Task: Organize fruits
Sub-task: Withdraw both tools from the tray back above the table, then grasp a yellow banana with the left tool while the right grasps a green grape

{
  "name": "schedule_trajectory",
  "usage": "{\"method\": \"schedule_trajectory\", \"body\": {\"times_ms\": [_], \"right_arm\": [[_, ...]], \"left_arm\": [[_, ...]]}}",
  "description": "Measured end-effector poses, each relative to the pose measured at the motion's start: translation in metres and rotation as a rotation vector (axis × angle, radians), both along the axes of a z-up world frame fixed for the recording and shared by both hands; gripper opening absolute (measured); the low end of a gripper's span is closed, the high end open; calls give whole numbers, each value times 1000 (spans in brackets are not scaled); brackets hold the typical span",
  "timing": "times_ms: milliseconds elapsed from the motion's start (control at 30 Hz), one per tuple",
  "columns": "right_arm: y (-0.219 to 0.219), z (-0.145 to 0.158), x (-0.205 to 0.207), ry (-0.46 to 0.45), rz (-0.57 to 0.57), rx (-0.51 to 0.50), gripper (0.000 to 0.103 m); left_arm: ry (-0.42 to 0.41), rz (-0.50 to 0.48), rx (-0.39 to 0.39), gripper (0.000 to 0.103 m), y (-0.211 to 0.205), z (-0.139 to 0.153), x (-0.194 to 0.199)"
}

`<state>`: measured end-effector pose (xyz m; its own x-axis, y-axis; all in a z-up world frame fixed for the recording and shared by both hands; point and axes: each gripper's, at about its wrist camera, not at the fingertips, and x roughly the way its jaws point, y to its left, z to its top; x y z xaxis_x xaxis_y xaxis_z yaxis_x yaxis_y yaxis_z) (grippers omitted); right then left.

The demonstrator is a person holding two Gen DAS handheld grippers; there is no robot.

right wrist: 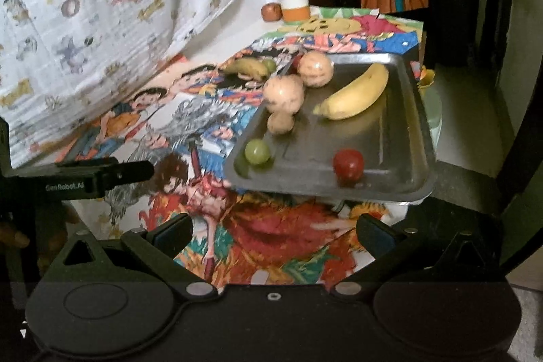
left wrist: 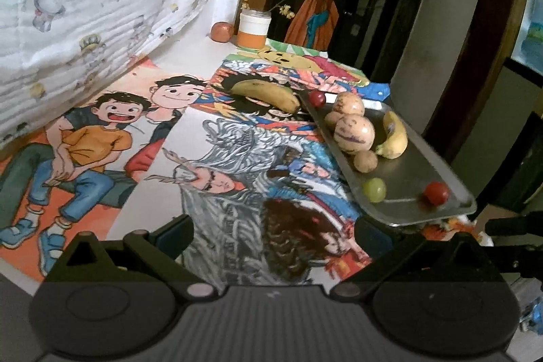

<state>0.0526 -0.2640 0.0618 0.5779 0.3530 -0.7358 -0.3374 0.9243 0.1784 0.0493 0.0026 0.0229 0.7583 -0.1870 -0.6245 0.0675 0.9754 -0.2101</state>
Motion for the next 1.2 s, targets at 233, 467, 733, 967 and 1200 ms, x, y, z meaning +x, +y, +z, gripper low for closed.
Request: {"method": "schedule_trajectory", "body": {"times_ms": [233, 467, 733, 967, 1200], "right_arm": [[20, -8, 1, 37, 36, -36, 102], [34, -11, 4, 45, 56, -36, 102], [45, -1, 13, 5, 117, -44, 102], [49, 35, 41, -95, 217, -118, 102], [45, 63, 92, -158, 275, -127, 102]], "left_arm": [[31, 24, 20, 103, 7, -3, -2], [37, 56, 24, 103, 18, -4, -1], [33, 96, 10, 103, 35, -4, 9], [-15, 65, 59, 103, 47, 7, 38], [-106, -28, 151, 103, 51, 23, 85]]}}
